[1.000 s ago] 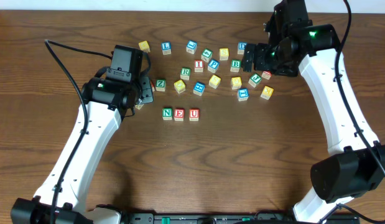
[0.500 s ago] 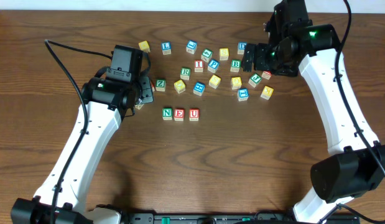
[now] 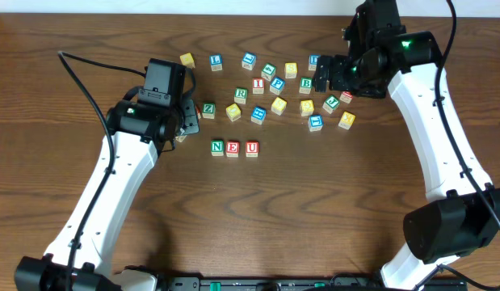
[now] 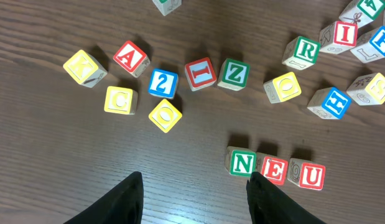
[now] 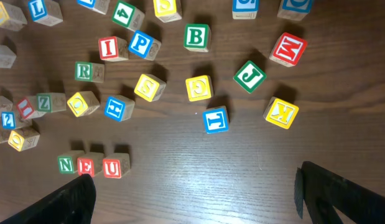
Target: Spell out NEURIPS
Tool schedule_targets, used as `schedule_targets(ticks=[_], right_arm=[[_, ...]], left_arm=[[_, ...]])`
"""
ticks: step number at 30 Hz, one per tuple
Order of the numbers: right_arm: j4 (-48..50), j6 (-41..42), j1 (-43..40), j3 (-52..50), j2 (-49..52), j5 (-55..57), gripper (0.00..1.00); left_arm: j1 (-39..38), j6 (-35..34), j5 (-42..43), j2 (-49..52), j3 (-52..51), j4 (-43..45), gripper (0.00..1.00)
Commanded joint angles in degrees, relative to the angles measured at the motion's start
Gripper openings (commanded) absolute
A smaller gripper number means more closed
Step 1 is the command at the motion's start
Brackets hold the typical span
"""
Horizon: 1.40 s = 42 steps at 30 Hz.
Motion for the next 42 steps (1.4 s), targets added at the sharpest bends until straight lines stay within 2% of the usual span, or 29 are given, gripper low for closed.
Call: schedule_targets(ticks=[1,42], right_arm=[[0.3,-0.9,0.4,-0.4,-0.3,-0.4,0.99],[0.8,1.0,0.4,-0.4,-0.3,-0.4,0.99]], left_arm=[[0.3,0.3,1.4,1.5,-0.2,0.1,0.53],[0.2,0.3,1.6,1.7,-0.2,4.4,0.53]])
